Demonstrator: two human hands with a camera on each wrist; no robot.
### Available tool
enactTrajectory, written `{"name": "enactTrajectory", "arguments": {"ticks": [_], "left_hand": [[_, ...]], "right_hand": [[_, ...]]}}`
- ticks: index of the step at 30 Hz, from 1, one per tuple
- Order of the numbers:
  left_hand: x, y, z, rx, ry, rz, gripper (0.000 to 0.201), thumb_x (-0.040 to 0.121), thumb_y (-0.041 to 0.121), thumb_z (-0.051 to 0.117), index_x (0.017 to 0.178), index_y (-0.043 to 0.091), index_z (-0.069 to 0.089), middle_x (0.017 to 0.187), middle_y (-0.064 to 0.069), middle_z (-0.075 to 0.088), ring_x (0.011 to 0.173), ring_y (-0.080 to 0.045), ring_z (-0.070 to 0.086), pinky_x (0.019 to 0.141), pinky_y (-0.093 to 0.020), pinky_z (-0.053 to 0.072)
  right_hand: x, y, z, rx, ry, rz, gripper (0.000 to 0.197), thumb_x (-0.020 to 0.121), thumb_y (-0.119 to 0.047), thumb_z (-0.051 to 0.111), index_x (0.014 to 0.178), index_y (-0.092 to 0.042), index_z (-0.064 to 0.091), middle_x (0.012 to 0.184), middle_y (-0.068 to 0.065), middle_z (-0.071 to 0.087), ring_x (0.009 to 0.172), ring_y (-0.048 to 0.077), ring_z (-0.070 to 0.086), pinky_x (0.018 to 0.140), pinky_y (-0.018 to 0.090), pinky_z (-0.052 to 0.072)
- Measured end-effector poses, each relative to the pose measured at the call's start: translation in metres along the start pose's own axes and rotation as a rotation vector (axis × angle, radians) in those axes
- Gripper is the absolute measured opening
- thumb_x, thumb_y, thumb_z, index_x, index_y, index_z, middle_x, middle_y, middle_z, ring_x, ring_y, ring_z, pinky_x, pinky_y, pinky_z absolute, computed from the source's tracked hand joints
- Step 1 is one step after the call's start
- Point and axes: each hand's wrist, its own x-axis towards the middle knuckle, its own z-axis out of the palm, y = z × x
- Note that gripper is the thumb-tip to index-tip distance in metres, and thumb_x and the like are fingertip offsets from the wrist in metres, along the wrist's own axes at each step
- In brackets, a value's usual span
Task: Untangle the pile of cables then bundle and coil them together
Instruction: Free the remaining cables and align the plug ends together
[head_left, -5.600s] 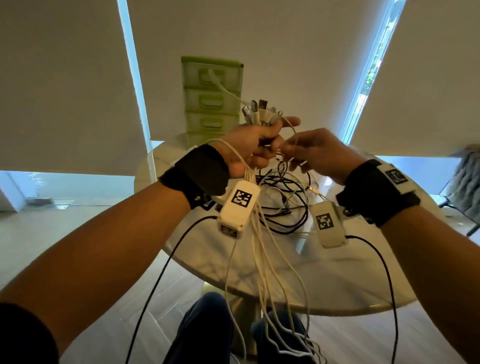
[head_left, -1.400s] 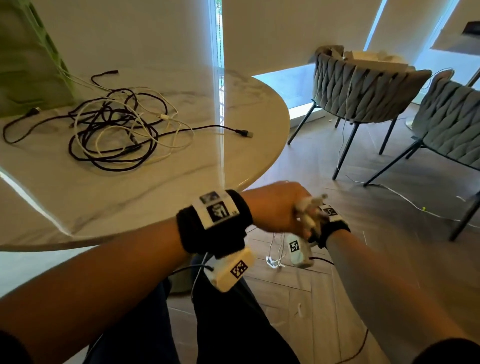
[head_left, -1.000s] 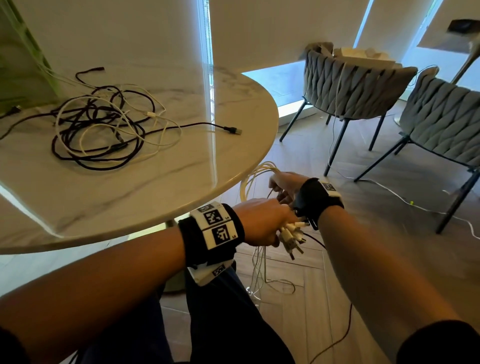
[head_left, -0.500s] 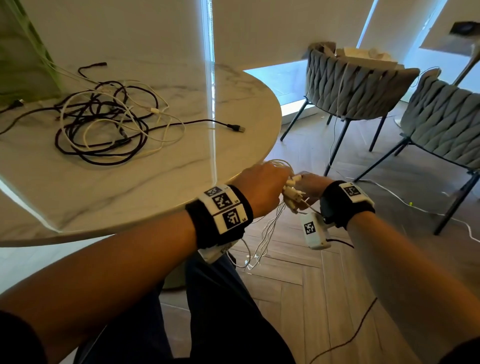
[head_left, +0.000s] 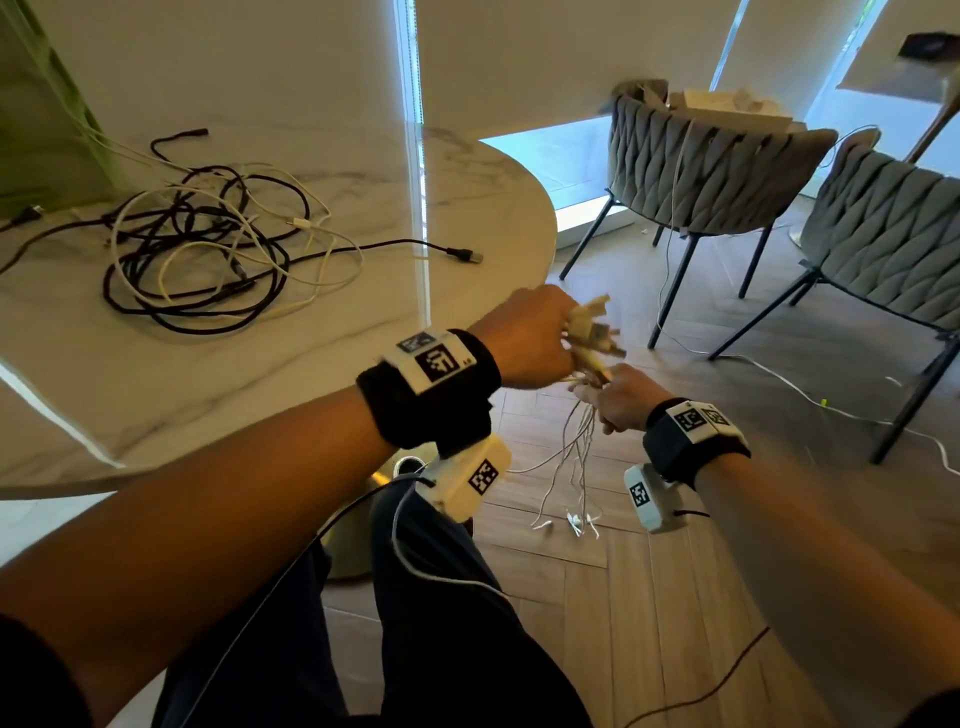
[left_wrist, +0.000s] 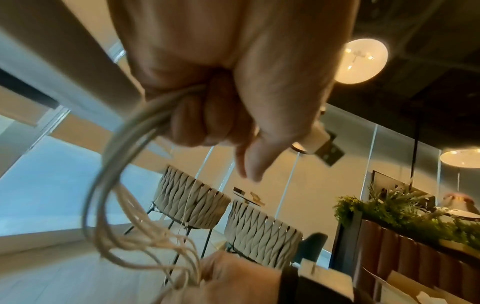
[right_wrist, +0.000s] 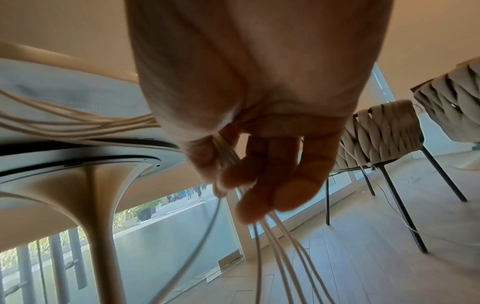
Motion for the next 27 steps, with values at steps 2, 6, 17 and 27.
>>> {"name": "enactTrajectory", "arguments": {"ticks": [2,6,17,27], "left_hand": [[0.007,0.0,-0.009,-0.118,0.083,0.016,0.024,0.089,0.009,0.056,0.067,0.018,0.055,0.067,0.002,0.054,0.069,-0.024,0.055,0.054,-0.028,0.037],[0.017,0.002,-0.02,-0.372,0.244,0.046,0.024,0.095,0.008,0.048,0.097,-0.009,0.065,0.096,-0.031,0.063,0.083,-0.036,0.057,0.073,-0.043,0.047],[0.01,-0.003,-0.038,-0.431,0.281,0.064,0.031,0.099,0.012,0.043,0.101,-0.013,0.062,0.061,-0.003,0.045,0.05,-0.004,0.037,0.051,-0.011,0.03],[0.007,-0.009,-0.05,-0.886,0.216,-0.104,0.045,0.104,0.031,0.038,0.067,0.009,0.054,0.05,0.001,0.032,0.043,-0.01,0.027,0.047,-0.025,0.029]], "right_hand": [[0.003,0.001,0.001,0.018,0.042,0.004,0.016,0.094,-0.032,0.056,0.087,-0.021,0.064,0.061,0.001,0.058,0.048,0.015,0.063,0.046,0.025,0.044],[0.009,-0.001,0.0,0.064,0.123,0.004,0.018,0.096,-0.023,0.05,0.082,-0.018,0.059,0.067,0.005,0.065,0.046,0.014,0.064,0.04,0.02,0.038],[0.038,-0.01,-0.014,0.407,0.363,-0.083,0.033,0.088,0.008,0.045,0.096,-0.023,0.045,0.093,0.006,0.047,0.08,0.023,0.051,0.062,0.026,0.04],[0.002,-0.048,-0.026,0.083,-0.107,0.013,0.025,0.098,-0.007,0.04,0.115,-0.021,0.054,0.104,0.008,0.068,0.092,0.024,0.065,0.072,0.033,0.052]]}}
